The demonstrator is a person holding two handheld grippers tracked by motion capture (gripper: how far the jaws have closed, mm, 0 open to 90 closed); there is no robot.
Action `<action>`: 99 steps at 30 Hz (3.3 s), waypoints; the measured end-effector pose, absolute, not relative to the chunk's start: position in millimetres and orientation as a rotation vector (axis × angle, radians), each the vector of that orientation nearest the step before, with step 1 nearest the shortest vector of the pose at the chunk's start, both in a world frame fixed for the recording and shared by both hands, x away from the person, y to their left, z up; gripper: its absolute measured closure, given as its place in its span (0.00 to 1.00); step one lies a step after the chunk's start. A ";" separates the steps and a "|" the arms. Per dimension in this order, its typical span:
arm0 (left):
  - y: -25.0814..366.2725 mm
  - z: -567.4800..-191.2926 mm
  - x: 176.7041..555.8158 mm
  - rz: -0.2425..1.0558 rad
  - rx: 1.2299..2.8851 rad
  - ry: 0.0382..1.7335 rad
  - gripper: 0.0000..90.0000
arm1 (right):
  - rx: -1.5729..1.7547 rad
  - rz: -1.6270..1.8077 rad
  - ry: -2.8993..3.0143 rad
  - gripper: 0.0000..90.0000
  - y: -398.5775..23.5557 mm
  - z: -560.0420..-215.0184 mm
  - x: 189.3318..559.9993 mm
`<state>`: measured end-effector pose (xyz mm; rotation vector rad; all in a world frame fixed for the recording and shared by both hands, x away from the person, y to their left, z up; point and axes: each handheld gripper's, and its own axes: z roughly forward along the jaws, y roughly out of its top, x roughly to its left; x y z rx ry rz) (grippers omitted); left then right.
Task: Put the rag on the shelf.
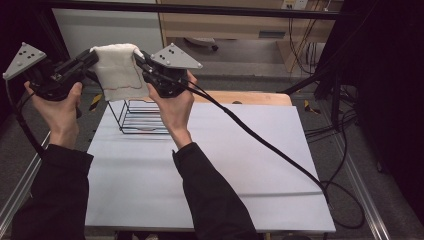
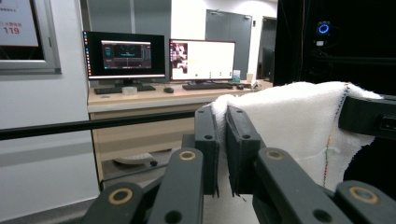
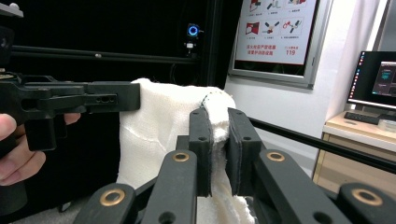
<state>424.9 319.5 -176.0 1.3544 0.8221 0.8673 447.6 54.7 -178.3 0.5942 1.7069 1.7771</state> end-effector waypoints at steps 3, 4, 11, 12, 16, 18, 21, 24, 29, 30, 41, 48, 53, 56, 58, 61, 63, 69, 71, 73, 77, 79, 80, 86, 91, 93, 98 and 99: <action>321.4 -172.3 430.0 0.874 1.354 0.826 0.93 | 0.599 1.781 1.702 0.91 57.9 -175.1 452.3; 321.7 -170.9 431.9 0.877 1.355 0.828 0.93 | 0.600 1.783 1.699 0.91 58.8 -174.2 454.0; 323.9 -166.4 447.1 0.886 1.363 0.831 0.93 | 0.617 1.780 1.696 0.91 63.5 -170.9 465.9; 323.7 -166.5 449.5 0.887 1.366 0.833 0.93 | 0.622 1.779 1.696 0.91 63.8 -171.0 467.8; 322.8 -166.6 457.4 0.888 1.370 0.831 0.93 | 0.635 1.782 1.691 0.91 64.0 -171.0 474.5; 322.9 -165.9 461.4 0.882 1.369 0.829 0.93 | 0.637 1.785 1.689 0.91 63.3 -170.6 478.2; 322.0 -164.1 466.5 0.889 1.370 0.828 0.93 | 0.650 1.793 1.688 0.91 62.8 -170.6 484.1; 321.2 -163.5 470.4 0.899 1.365 0.825 0.93 | 0.642 1.787 1.684 0.91 62.4 -169.9 489.3; 323.4 -162.4 479.4 0.911 1.355 0.834 0.93 | 0.638 1.769 1.686 0.91 66.5 -165.1 495.8; 324.2 -162.0 481.0 0.908 1.352 0.834 0.93 | 0.630 1.764 1.690 0.91 67.7 -164.1 496.8; 327.8 -162.1 500.0 0.926 1.367 0.847 0.93 | 0.657 1.745 1.701 0.91 75.3 -165.1 514.4; 331.4 -165.9 508.9 0.929 1.378 0.852 0.93 | 0.676 1.732 1.725 0.91 77.8 -170.6 526.3; 332.7 -170.6 513.3 0.923 1.387 0.857 0.93 | 0.680 1.725 1.733 0.91 79.7 -173.9 531.6; 332.9 -173.5 517.3 0.921 1.393 0.863 0.93 | 0.682 1.712 1.739 0.91 80.4 -175.9 534.1; 332.1 -175.0 520.2 0.925 1.393 0.863 0.93 | 0.688 1.707 1.739 0.91 80.7 -176.9 536.2; 330.8 -176.0 524.8 0.931 1.396 0.866 0.93 | 0.692 1.698 1.745 0.91 80.5 -178.2 540.1; 329.6 -174.3 528.6 0.937 1.408 0.872 0.93 | 0.699 1.701 1.747 0.91 80.4 -178.7 542.8; 325.9 -171.8 533.6 0.948 1.412 0.857 0.93 | 0.697 1.692 1.742 0.91 77.1 -177.1 547.8; 326.3 -174.7 533.9 0.934 1.405 0.860 0.93 | 0.698 1.690 1.743 0.91 76.9 -177.4 548.7; 327.7 -179.4 533.8 0.926 1.410 0.864 0.93 | 0.694 1.676 1.748 0.91 77.5 -178.7 548.4; 331.4 -189.2 529.3 0.916 1.417 0.862 0.93 | 0.695 1.672 1.772 0.91 78.8 -183.8 548.1; 333.1 -193.8 527.2 0.914 1.433 0.860 0.93 | 0.693 1.652 1.789 0.91 79.7 -187.7 547.2; 333.5 -196.1 526.4 0.914 1.436 0.858 0.93 | 0.693 1.646 1.798 0.91 79.6 -189.3 547.1; 333.3 -207.0 519.3 0.905 1.459 0.850 0.93 | 0.693 1.629 1.829 0.91 78.0 -197.5 541.9; 332.9 -211.7 513.5 0.910 1.476 0.849 0.93 | 0.704 1.634 1.847 0.91 75.8 -207.7 535.8; 333.2 -213.6 511.0 0.894 1.477 0.845 0.93 | 0.700 1.637 1.850 0.91 75.2 -209.8 532.9; 332.8 -219.1 507.2 0.890 1.484 0.853 0.93 | 0.701 1.632 1.861 0.91 74.7 -213.2 528.6; 333.0 -220.3 506.5 0.887 1.485 0.853 0.93 | 0.701 1.627 1.863 0.91 75.1 -214.2 528.0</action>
